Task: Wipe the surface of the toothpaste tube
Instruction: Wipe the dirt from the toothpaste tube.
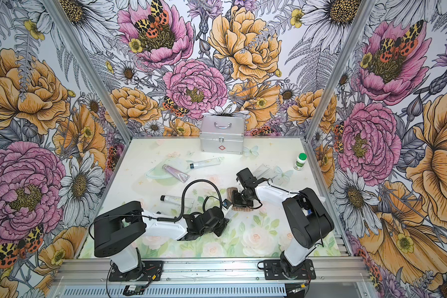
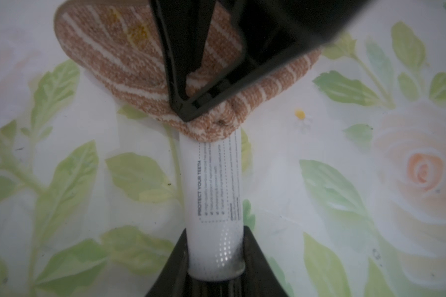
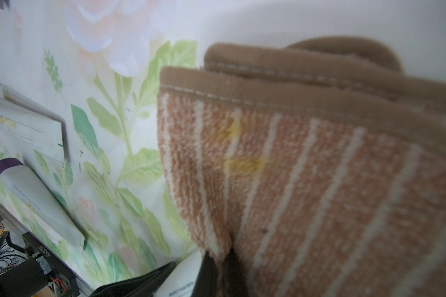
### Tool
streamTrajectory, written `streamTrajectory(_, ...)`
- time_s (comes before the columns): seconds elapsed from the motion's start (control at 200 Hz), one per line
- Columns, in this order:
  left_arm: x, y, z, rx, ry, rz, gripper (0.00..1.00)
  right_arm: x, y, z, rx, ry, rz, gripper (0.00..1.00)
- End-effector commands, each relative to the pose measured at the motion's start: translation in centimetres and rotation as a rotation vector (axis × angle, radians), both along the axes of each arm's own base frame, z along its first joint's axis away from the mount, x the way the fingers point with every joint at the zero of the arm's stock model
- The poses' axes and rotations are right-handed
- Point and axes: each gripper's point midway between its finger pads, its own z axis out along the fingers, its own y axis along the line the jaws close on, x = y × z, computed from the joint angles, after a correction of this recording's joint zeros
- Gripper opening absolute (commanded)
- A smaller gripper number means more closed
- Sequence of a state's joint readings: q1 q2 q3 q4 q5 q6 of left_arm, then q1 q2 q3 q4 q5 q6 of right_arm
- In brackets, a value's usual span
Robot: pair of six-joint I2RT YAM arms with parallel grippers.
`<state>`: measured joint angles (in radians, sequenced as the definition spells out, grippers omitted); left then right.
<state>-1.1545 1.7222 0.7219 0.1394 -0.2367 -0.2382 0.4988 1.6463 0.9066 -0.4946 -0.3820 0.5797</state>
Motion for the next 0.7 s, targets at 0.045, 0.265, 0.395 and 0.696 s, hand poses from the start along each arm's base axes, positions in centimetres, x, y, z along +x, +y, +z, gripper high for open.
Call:
streamTrajectory(0.045, -0.5, 1.7, -2.1, 0.112, 0.019, -0.013, 0.24, -2.5, -1.3, -2.0, -0.063, 0.1, 0.003, 0.0)
streamTrajectory(0.265, -0.1, 2.5, -1.9, 0.084, 0.043, 0.006, 0.25, 0.6, -5.7, -3.4, -0.18, 0.081, -0.069, 0.0)
streamTrajectory(0.395, -0.1, 2.7, -1.5, 0.05, 0.066, 0.009, 0.25, 1.6, -6.5, -3.3, -0.207, 0.061, -0.081, 0.0)
streamTrajectory(0.696, 0.3, 2.8, -1.8, -0.006, 0.132, 0.012, 0.26, -0.5, -3.5, -1.2, -0.119, 0.049, -0.025, 0.0)
